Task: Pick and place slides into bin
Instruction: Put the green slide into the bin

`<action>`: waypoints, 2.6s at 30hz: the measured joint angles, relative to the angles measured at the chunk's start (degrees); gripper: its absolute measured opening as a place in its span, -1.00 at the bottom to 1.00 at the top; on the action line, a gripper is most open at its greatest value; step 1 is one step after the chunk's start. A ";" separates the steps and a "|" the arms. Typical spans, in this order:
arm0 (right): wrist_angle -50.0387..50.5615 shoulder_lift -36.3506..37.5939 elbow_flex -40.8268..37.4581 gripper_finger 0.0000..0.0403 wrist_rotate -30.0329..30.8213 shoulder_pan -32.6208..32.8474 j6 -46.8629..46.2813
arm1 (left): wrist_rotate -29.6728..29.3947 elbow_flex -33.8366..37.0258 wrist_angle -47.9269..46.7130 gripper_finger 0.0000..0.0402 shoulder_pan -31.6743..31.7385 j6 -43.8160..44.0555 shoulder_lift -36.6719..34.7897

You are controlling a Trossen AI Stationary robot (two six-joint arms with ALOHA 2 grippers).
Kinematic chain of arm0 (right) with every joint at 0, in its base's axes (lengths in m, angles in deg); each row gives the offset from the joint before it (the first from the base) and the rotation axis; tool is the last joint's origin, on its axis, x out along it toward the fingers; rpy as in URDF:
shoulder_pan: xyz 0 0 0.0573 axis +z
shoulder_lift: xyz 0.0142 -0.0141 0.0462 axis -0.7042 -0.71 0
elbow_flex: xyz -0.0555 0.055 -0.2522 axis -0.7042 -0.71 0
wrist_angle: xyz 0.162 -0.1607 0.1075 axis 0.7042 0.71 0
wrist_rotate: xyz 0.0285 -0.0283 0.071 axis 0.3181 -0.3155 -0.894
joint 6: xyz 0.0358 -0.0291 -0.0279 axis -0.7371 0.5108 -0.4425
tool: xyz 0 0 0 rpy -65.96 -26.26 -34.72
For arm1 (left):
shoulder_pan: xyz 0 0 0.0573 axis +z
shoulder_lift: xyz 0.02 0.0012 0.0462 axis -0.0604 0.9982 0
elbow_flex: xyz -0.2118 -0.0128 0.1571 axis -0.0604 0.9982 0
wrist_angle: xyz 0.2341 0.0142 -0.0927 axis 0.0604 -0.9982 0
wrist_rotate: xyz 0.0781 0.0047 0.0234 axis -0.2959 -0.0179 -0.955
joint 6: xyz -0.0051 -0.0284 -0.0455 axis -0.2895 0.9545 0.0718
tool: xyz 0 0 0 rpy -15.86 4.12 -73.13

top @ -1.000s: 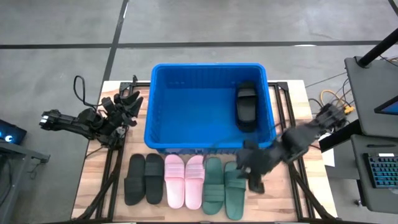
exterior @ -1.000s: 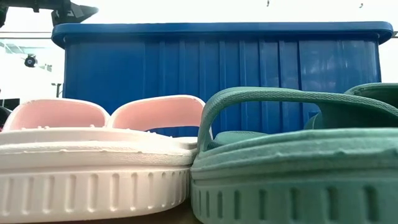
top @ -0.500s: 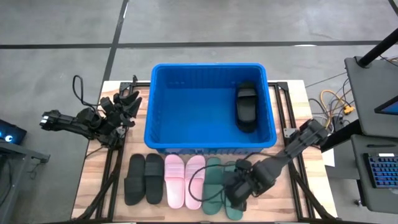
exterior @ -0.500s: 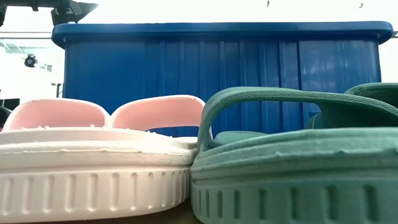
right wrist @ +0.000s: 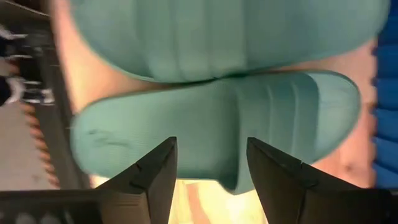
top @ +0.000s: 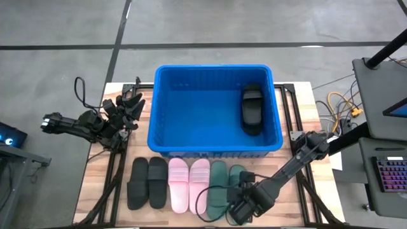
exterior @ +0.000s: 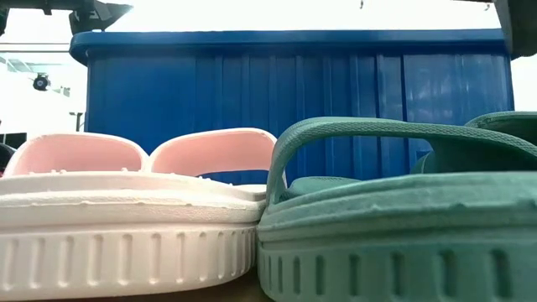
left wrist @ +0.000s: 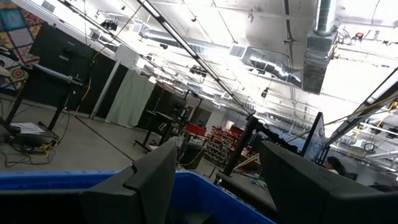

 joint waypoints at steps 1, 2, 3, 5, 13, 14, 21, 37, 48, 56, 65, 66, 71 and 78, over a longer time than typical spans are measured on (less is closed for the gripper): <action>0.98 -0.51 0.00 -0.11 0.54 -0.02 -0.19 | 0.00 0.00 0.00 0.08 0.00 0.02 0.04; 2.09 -1.03 0.00 -0.12 1.10 -0.08 -0.53 | 0.02 0.00 0.00 0.08 0.00 0.02 0.04; 3.21 -1.48 0.00 -0.13 1.55 -0.11 -0.89 | 0.05 0.00 0.00 0.08 0.00 0.04 0.03; 4.64 -1.90 0.00 -0.16 2.53 -0.13 -1.27 | 0.46 0.00 0.00 0.08 0.00 0.06 -0.05; 3.68 -2.14 0.00 -0.23 3.10 -0.06 1.11 | 0.87 0.00 0.04 0.08 0.00 0.09 -0.12; 3.65 -2.11 0.00 -0.23 3.13 -0.07 1.15 | 0.87 0.00 0.04 0.08 0.00 0.09 -0.12; 3.26 -2.09 -0.51 -0.21 5.54 -0.07 1.00 | 0.91 0.00 -0.09 0.08 0.00 0.09 -0.12; 0.45 -3.50 -4.20 -0.17 4.49 0.90 3.55 | 0.98 0.00 -0.17 0.08 0.00 -0.04 -0.10; 0.83 -5.39 -4.24 -0.28 7.60 1.03 -0.80 | 1.00 0.00 -0.23 0.08 0.00 -0.30 -0.38; 1.55 -5.87 -4.44 -0.43 10.13 1.03 -3.85 | 1.00 0.00 -0.17 0.08 0.00 -0.33 -0.72; 2.86 -5.89 -4.46 -0.64 10.62 1.01 -4.26 | 0.98 0.00 -0.11 0.08 0.00 -1.49 -1.44; 2.87 -5.89 -4.46 -0.66 10.66 1.01 -4.89 | 0.98 0.00 -0.19 0.08 0.00 -1.49 -1.55; 3.36 -5.89 -4.46 -0.77 11.34 1.01 -8.53 | 0.98 0.00 -0.17 0.08 0.00 -1.46 -2.01; 4.55 -5.89 -4.46 -0.94 11.21 1.01 -9.87 | 0.98 0.00 -0.17 0.08 0.00 -1.42 -2.21</action>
